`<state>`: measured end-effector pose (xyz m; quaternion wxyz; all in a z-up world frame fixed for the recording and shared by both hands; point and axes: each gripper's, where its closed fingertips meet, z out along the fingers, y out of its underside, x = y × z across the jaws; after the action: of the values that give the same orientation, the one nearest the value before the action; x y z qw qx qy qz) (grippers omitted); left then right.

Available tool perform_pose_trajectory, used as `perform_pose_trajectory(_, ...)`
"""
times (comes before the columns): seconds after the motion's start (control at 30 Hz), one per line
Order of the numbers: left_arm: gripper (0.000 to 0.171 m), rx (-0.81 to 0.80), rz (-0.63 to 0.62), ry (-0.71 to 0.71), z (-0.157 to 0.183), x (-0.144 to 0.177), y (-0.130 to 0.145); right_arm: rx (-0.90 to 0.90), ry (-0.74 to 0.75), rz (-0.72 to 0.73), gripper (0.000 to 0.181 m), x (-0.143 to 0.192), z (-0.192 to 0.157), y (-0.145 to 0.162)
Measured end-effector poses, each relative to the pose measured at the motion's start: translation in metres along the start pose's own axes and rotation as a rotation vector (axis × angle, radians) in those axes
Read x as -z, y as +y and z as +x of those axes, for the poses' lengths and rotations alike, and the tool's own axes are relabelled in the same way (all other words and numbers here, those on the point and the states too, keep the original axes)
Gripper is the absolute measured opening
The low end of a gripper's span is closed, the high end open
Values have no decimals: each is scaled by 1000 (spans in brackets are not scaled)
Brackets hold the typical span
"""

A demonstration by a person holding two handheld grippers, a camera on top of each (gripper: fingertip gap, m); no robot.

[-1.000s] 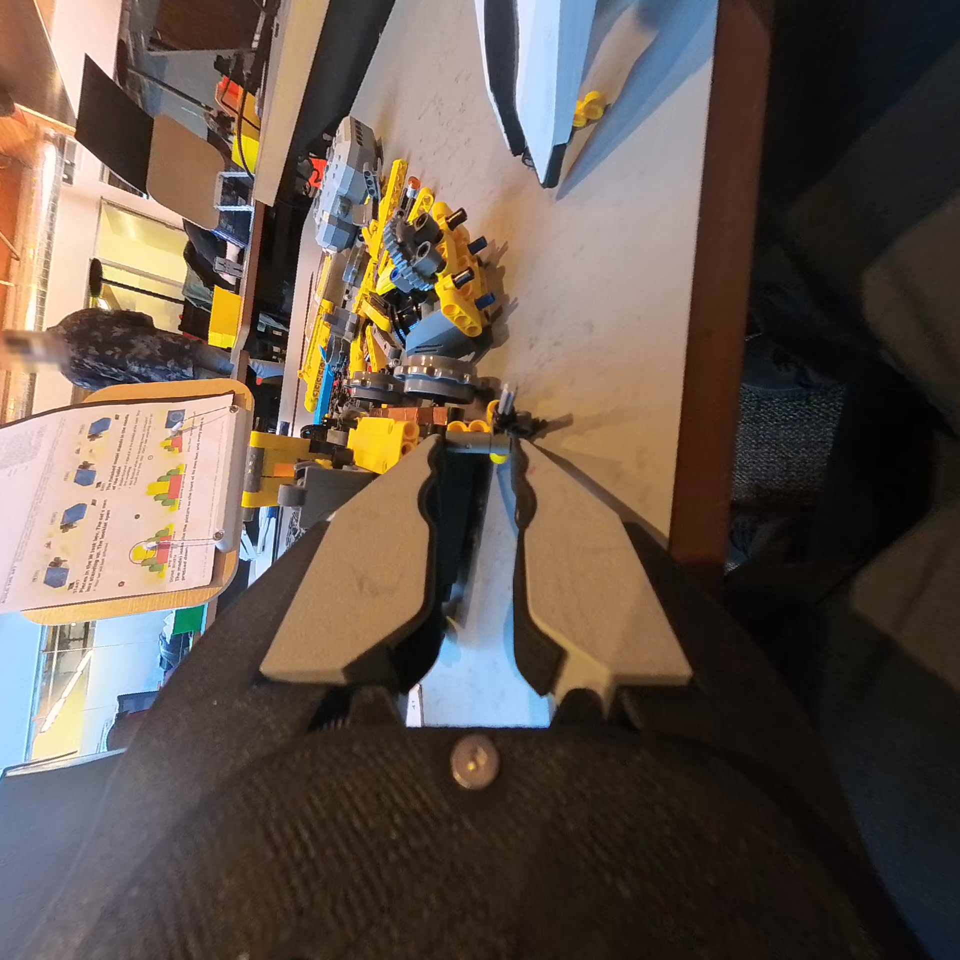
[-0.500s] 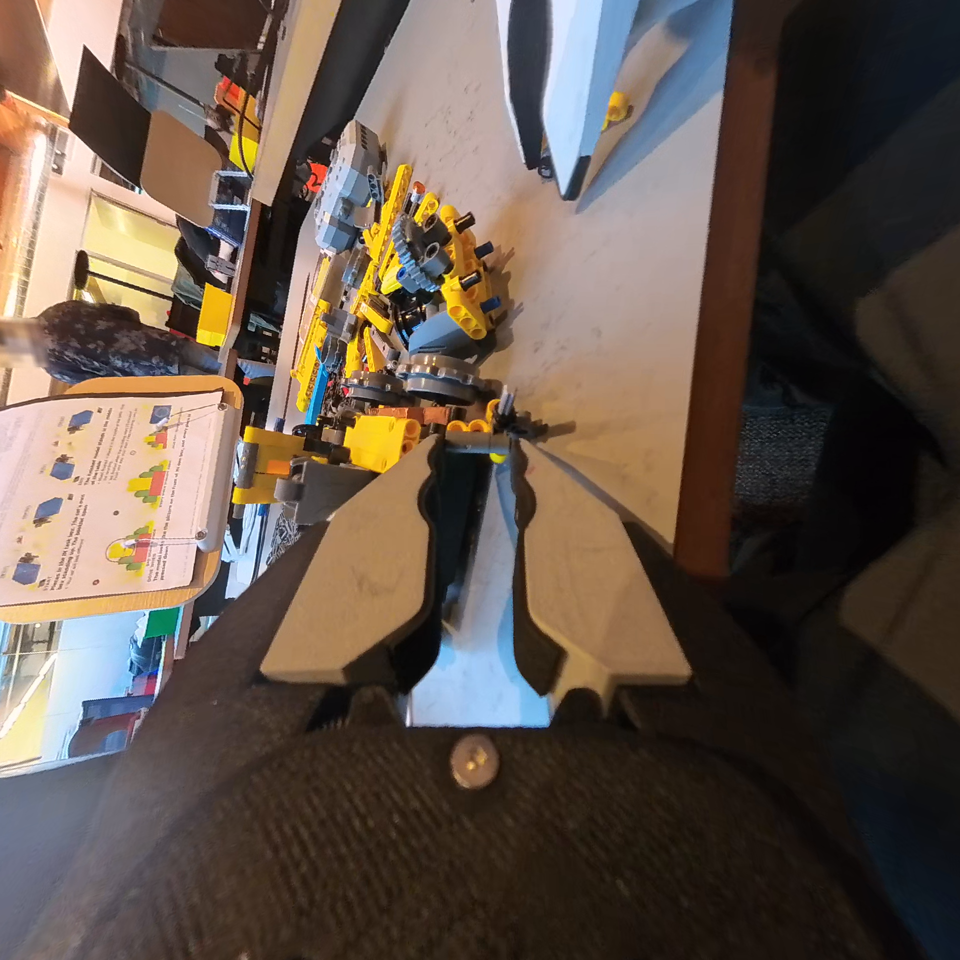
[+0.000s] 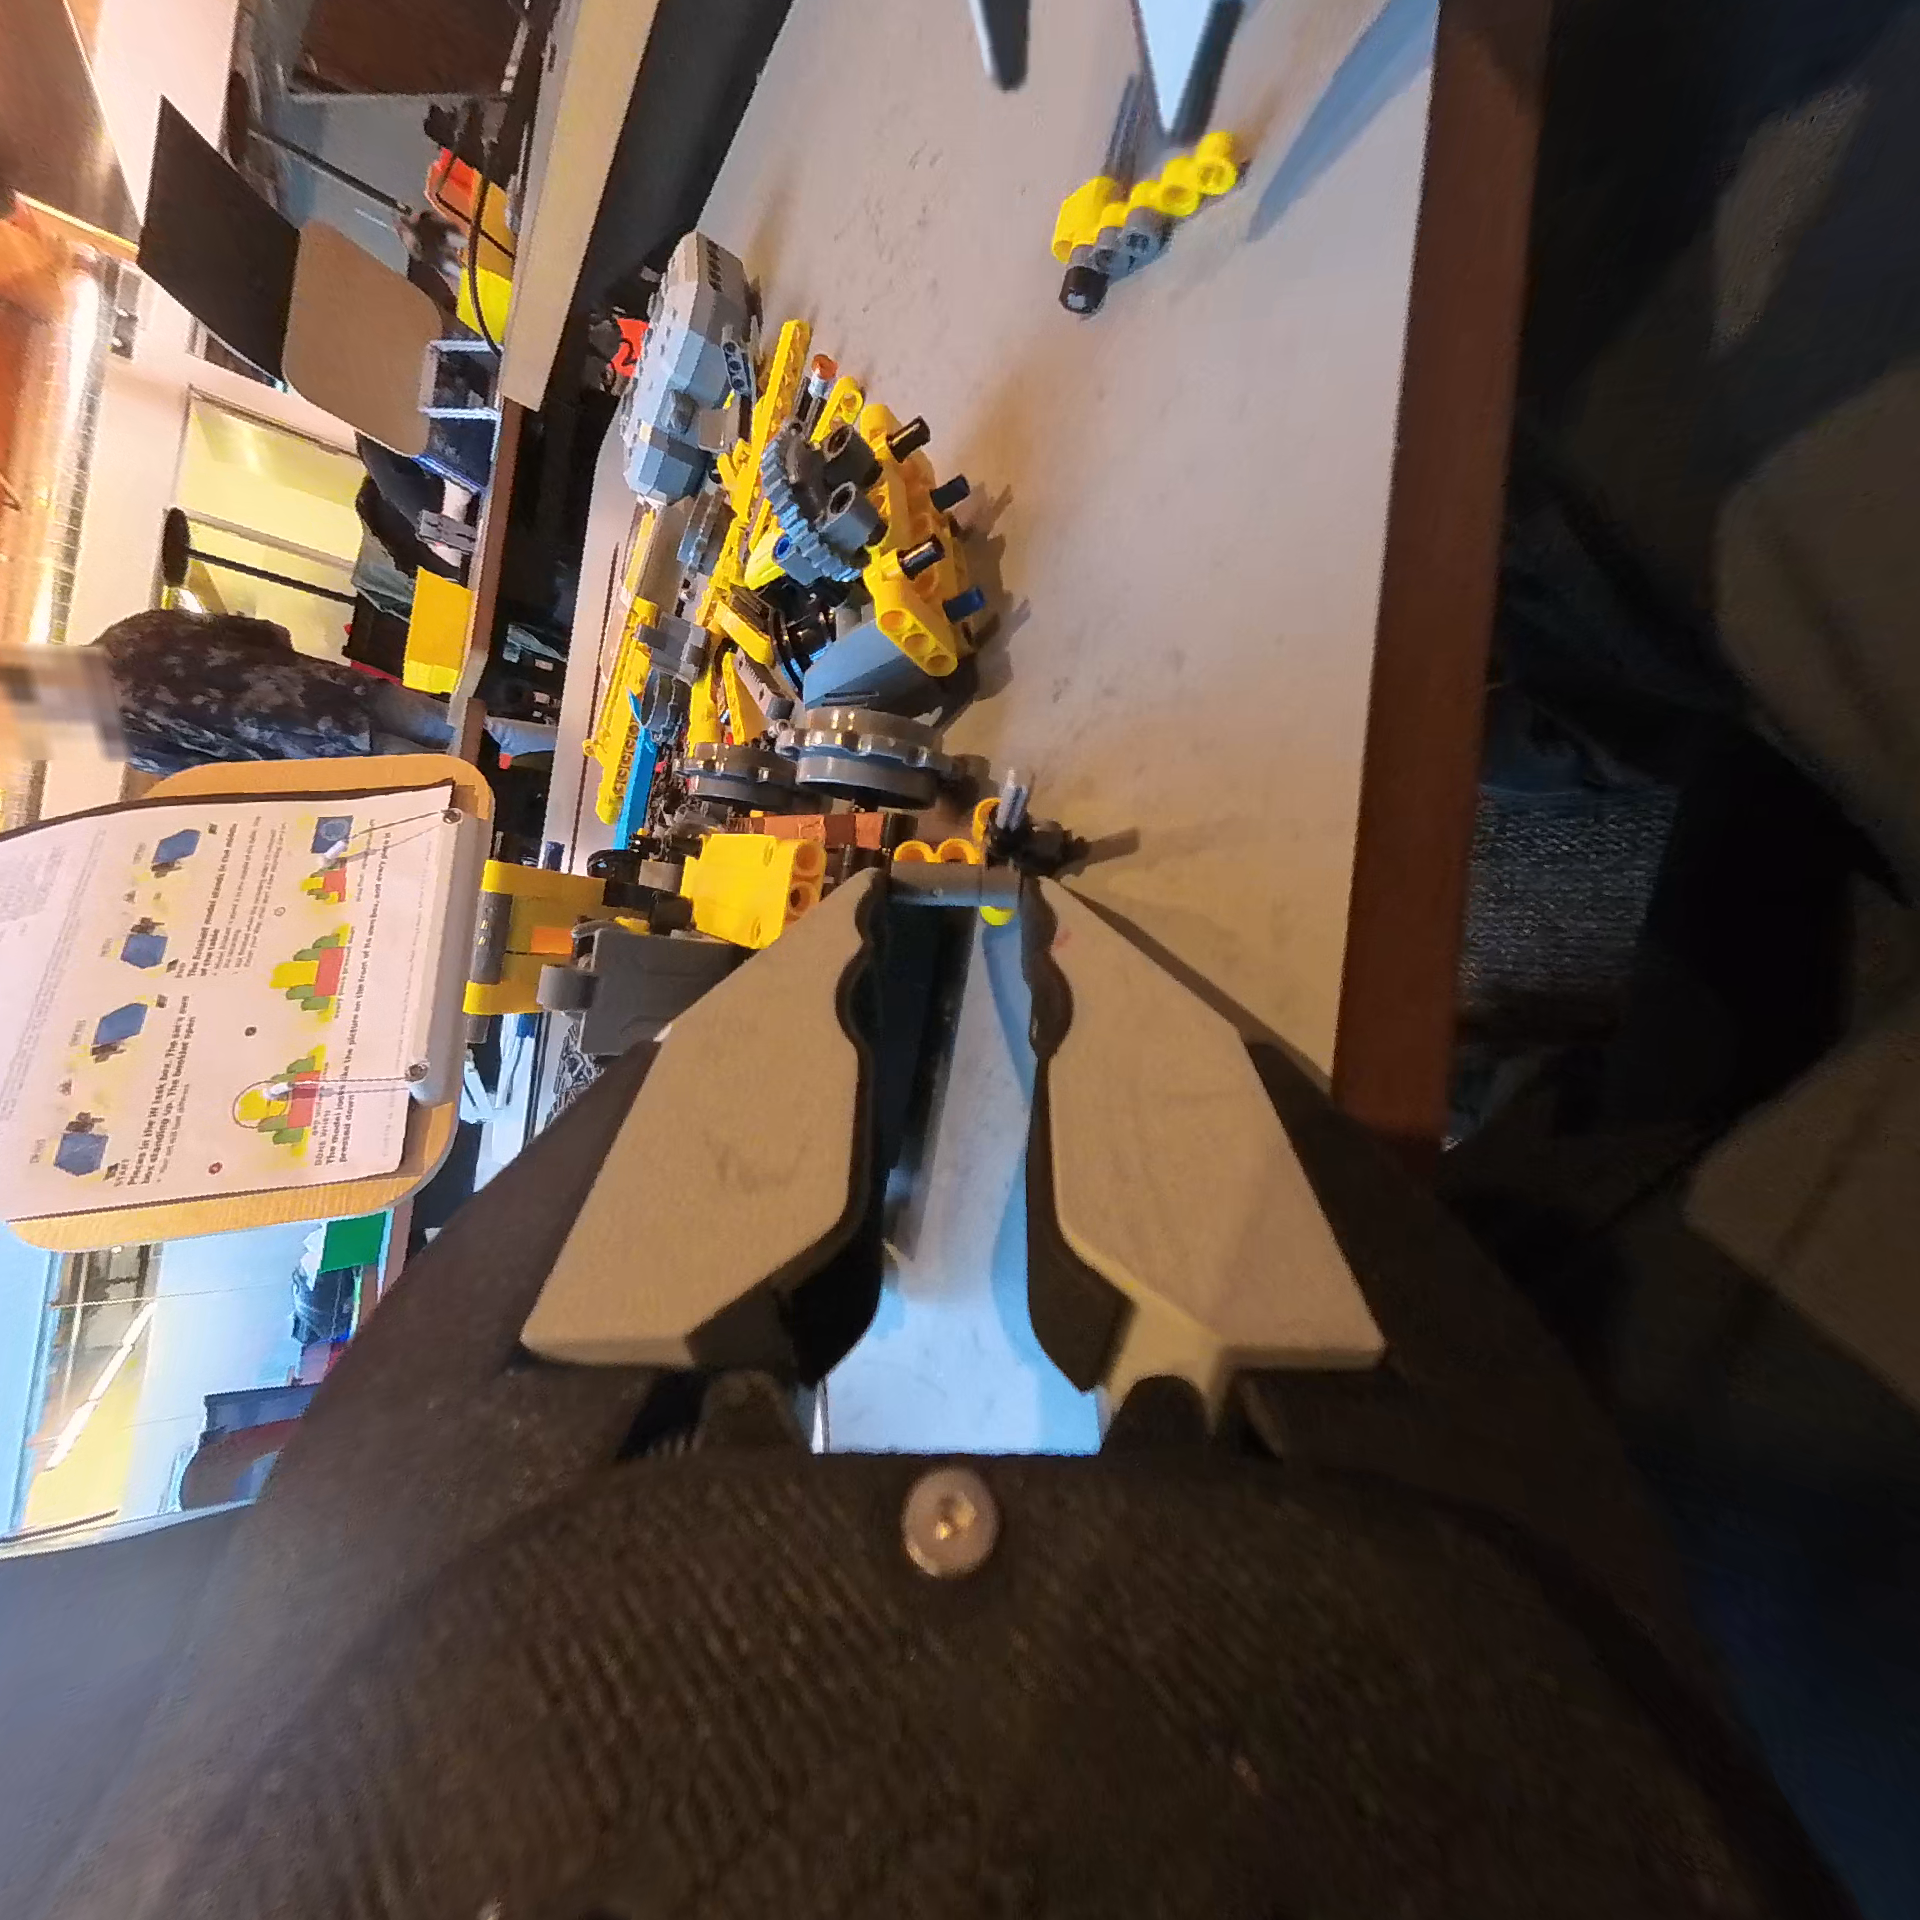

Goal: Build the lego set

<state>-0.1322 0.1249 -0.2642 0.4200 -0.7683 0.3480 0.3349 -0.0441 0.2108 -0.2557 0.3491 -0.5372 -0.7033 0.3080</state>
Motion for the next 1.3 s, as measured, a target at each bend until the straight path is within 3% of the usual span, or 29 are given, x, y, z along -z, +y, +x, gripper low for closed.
perform_pose_trajectory(0.33,24,1,-17,-24,-6,7,6,68,-36,30,42,-7,-20,-13)
perform_pose_trajectory(0.63,24,119,20,59,-1,6,3,51,3,-30,48,-4,6,-2)
perform_pose_trajectory(0.8,23,168,40,89,1,6,0,-25,-75,-30,53,-4,8,4)
perform_pose_trajectory(1.3,23,176,25,91,-1,4,4,-13,-90,-79,48,-21,16,12)
